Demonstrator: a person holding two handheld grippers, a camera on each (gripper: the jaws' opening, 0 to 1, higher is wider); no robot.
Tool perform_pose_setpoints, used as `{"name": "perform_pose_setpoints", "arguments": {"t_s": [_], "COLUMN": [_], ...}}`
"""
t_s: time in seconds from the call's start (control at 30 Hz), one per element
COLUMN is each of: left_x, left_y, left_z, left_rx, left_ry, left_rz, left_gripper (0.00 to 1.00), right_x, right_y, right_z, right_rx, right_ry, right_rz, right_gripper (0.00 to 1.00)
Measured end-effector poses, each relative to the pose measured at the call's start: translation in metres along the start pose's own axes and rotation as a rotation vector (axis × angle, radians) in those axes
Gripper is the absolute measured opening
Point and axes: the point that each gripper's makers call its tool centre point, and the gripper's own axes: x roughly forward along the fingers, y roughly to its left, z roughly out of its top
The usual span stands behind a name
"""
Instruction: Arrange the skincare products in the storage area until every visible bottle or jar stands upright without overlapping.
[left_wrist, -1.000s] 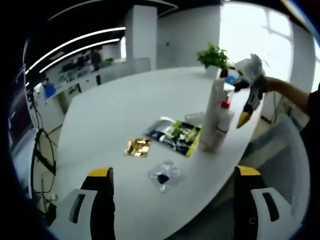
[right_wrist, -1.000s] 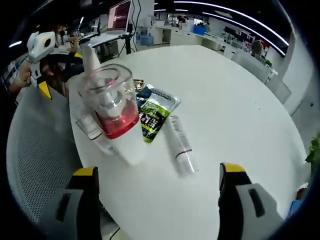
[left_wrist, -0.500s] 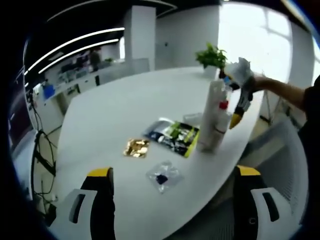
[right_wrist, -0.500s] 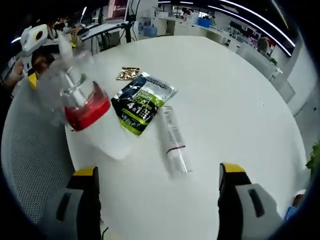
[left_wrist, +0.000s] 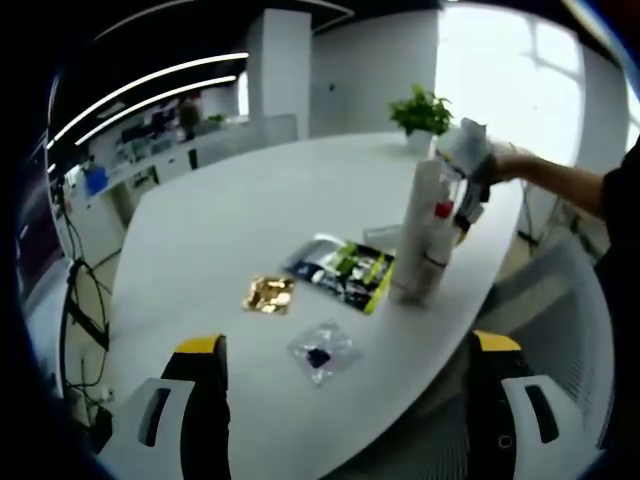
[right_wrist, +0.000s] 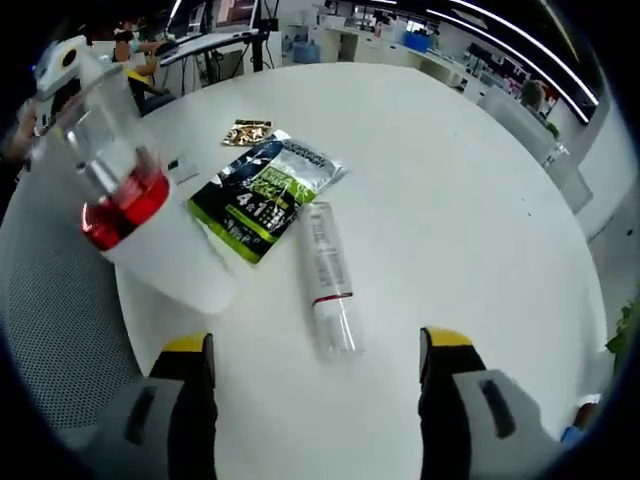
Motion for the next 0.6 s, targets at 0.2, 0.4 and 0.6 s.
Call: {"name": "perform_pose_setpoints", "arguments": {"t_s": [0.2,0.4,0.6], "left_x": [0.000,0.000,0.001], "left_y": [0.001,0.001,0.000], "left_z": [-0.002,-0.003,-0.004], "left_rx": [-0.001,-0.005,-0.005], "left_ry": [0.006,0.007,0.009], "left_rz": [0.003,0.002,-0.001], "left_gripper": [0.97,0.97,0.97], "right_x": [0.005,0.010,0.016], "right_y": [-0.008,-0.013,-0.012], "right_z": [0.002,0.001,-0.001], "right_rx": [0.018,0.009,0.014], "right_ry": [0.007,0.032,0.055], "right_rz": [0.005,0.019,0.047], "right_gripper": [0.68,0.59,0.51]}}
